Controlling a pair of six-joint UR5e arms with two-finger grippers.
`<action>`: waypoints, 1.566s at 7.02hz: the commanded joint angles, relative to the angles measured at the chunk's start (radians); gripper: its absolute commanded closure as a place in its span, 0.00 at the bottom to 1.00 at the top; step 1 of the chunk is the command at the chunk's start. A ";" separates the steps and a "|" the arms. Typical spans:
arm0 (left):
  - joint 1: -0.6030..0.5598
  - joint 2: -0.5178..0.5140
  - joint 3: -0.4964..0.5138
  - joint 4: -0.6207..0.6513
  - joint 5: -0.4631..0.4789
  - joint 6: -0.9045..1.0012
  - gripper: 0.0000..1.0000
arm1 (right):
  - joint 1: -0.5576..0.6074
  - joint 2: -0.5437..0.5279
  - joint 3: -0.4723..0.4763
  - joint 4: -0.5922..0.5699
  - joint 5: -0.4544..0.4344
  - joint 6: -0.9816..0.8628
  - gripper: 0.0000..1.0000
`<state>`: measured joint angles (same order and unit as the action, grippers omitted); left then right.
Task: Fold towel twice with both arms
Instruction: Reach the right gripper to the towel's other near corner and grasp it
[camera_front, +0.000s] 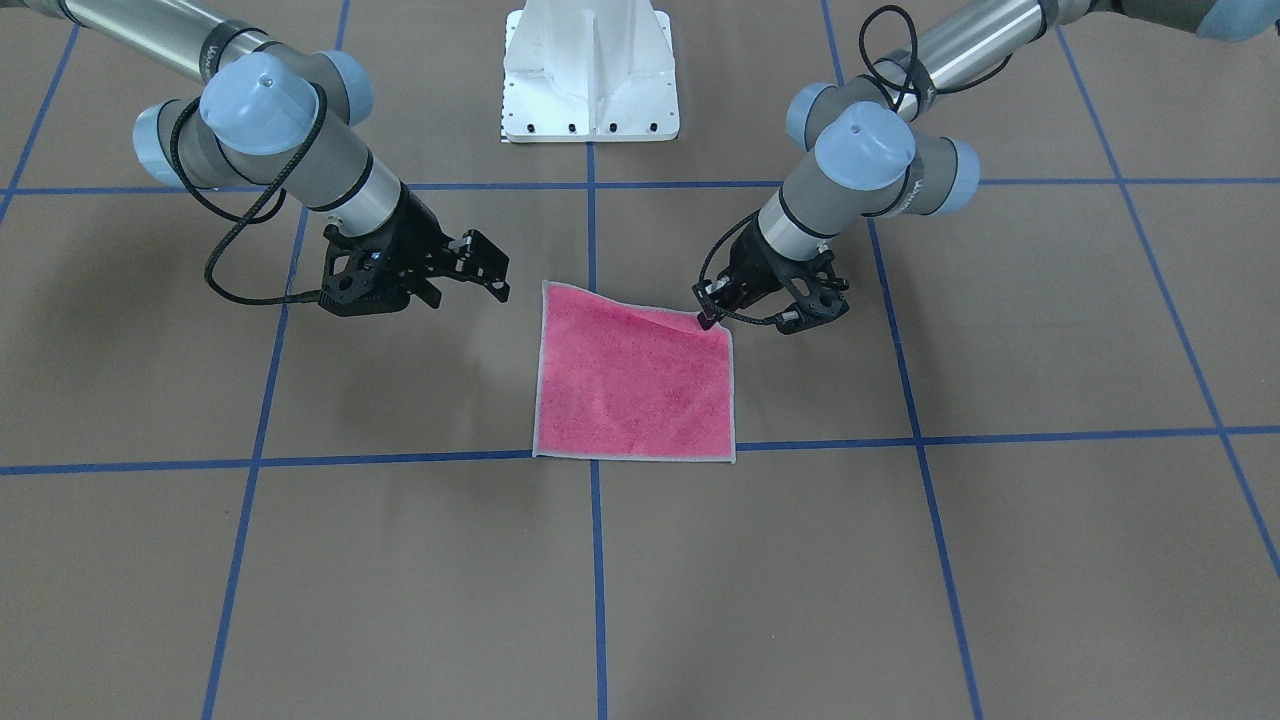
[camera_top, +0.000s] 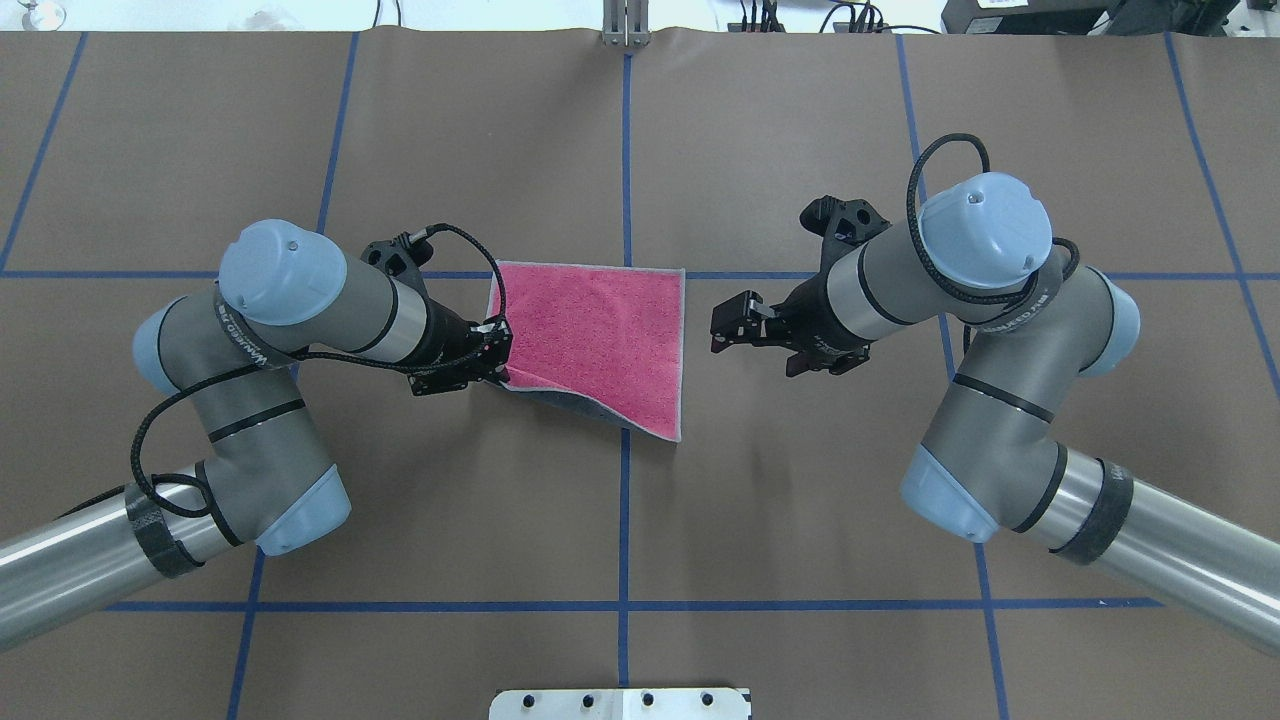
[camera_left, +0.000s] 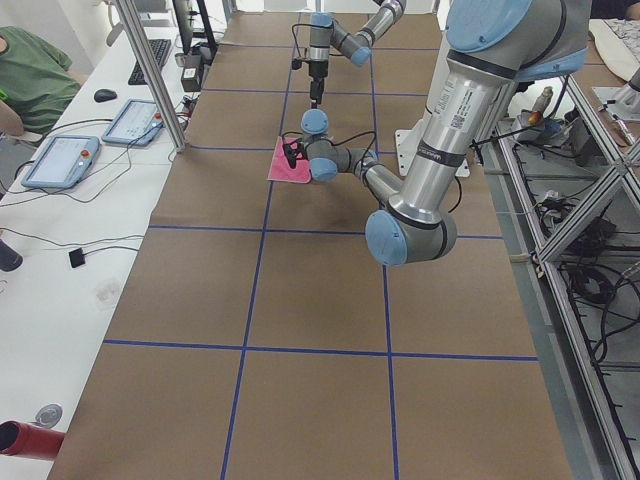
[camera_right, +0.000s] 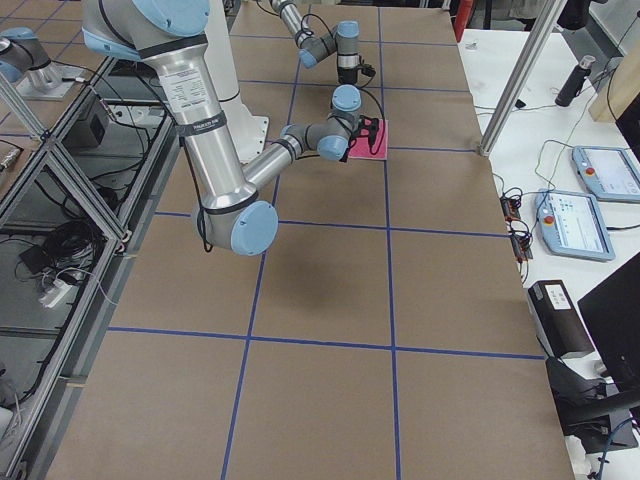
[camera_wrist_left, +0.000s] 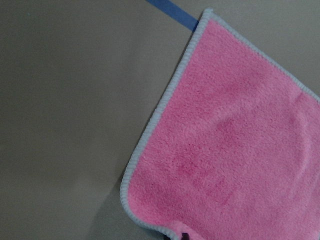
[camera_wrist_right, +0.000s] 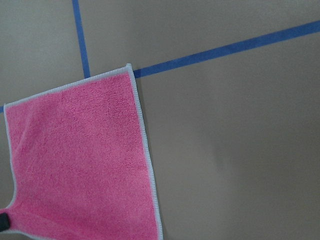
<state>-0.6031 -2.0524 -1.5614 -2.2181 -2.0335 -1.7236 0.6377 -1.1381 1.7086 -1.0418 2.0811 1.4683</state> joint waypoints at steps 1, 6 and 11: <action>-0.003 0.000 0.003 0.000 -0.001 -0.001 1.00 | -0.035 0.040 -0.042 0.003 -0.027 0.116 0.01; -0.001 -0.005 0.004 0.000 -0.001 -0.002 1.00 | -0.133 0.092 -0.078 0.046 -0.130 0.556 0.01; -0.003 -0.006 0.004 0.000 -0.001 -0.002 1.00 | -0.187 0.087 -0.107 0.048 -0.187 0.658 0.02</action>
<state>-0.6049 -2.0582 -1.5575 -2.2181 -2.0340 -1.7257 0.4581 -1.0503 1.6037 -0.9946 1.8966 2.1139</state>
